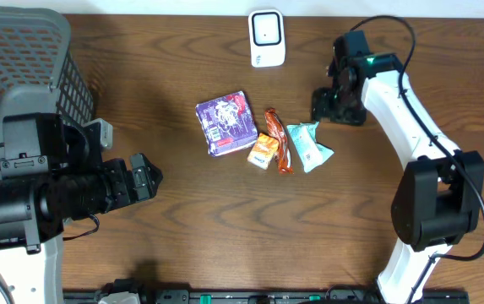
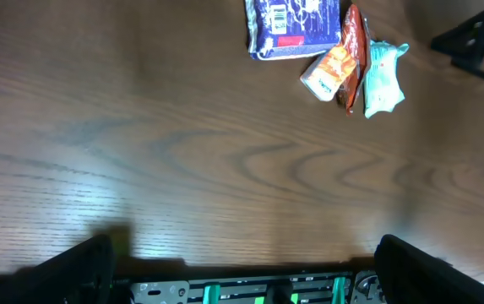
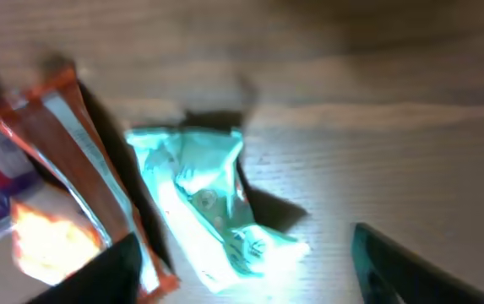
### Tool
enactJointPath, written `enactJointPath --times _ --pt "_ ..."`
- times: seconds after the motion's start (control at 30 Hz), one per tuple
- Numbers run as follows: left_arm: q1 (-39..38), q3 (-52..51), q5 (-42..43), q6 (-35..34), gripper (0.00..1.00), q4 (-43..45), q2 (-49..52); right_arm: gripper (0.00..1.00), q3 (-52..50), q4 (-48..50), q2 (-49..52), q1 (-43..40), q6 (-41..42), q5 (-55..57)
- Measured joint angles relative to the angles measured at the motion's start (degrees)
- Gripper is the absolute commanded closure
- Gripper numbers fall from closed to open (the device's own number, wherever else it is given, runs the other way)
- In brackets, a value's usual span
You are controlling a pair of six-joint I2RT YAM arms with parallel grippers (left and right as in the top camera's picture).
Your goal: Scan the item barcode
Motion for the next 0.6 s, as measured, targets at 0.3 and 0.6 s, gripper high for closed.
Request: enactJointPath --times 0.3,0.6 --pt "0.0 0.0 0.0 0.0 0.02 0.0 0.0 0.18 -12.2 11.5 0.1 -0.2 -2.7 -8.0" --pt "0.0 0.0 0.0 0.0 0.02 0.0 0.0 0.62 -20.0 21.9 -0.2 -1.1 2.0 -13.6"
